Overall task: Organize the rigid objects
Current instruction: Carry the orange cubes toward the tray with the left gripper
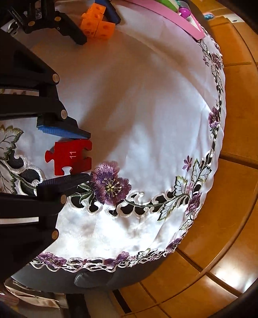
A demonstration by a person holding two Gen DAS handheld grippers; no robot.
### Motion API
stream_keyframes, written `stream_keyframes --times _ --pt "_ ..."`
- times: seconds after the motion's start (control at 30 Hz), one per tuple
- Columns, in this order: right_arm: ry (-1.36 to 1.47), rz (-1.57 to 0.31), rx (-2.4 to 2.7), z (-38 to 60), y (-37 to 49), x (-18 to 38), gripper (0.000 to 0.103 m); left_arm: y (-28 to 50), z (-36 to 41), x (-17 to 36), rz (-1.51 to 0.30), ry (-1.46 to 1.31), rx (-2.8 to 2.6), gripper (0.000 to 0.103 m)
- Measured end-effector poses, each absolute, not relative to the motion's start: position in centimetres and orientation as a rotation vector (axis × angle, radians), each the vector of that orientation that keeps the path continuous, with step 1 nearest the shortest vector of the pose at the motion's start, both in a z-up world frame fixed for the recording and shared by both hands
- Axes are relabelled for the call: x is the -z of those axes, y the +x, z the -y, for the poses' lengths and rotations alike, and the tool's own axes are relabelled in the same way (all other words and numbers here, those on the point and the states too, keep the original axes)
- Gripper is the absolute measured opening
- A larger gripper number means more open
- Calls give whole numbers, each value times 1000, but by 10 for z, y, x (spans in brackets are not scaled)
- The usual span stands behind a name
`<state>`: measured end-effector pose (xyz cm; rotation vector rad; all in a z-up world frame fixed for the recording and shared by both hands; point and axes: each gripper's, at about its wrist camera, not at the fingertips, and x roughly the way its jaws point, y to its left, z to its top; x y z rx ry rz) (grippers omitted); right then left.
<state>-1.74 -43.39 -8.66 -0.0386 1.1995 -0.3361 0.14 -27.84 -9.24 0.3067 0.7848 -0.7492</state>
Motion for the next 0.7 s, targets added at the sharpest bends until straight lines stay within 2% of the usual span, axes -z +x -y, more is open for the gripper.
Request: stream_keyframes --times 0.7 --pt "-91 -1195 332 429 -17 86 34 2 278 89 -796 319 755 60"
